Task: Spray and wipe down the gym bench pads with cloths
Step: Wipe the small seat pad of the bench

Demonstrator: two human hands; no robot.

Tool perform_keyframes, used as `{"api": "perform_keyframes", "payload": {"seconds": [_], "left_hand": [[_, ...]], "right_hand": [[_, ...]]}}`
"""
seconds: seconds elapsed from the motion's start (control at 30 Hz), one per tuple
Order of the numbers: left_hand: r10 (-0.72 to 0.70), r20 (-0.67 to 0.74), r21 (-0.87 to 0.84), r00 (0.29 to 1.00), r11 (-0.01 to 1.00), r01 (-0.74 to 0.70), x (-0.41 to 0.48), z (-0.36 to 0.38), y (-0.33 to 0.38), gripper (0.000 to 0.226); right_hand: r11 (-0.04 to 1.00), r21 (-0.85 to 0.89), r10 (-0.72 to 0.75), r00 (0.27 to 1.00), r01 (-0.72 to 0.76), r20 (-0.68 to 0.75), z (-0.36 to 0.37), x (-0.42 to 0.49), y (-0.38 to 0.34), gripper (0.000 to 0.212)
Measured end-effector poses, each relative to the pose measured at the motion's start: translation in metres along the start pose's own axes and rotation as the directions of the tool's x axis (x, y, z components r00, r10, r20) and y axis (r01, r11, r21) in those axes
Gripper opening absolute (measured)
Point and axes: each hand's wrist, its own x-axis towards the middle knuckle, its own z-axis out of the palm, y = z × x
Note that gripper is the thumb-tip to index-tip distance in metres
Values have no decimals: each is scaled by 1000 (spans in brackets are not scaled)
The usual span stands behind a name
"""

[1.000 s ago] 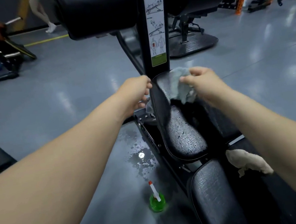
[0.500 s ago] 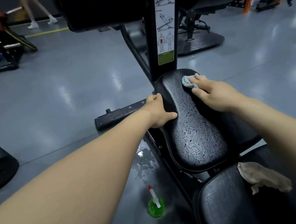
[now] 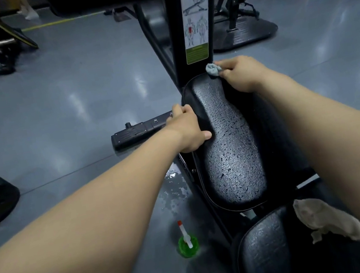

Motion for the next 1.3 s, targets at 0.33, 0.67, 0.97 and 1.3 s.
{"api": "perform_keyframes", "payload": {"seconds": [0.33, 0.67, 0.97, 1.3], "left_hand": [[-39, -17, -56, 999, 998, 38, 0, 6, 3, 89], [-55, 2, -36, 998, 998, 55, -3, 2, 6, 87], [-54, -9, -44, 998, 998, 54, -4, 4, 5, 78], [-54, -8, -54, 999, 997, 53, -10, 3, 10, 80]], "right_hand": [[965, -222, -165, 981, 139, -103, 11, -79, 15, 41], [999, -31, 24, 997, -26, -71, -7, -8, 5, 40], [996, -87, -14, 991, 2, -133, -5, -93, 37, 33], [994, -104, 28, 986, -45, -165, -1, -23, 20, 35]]}}
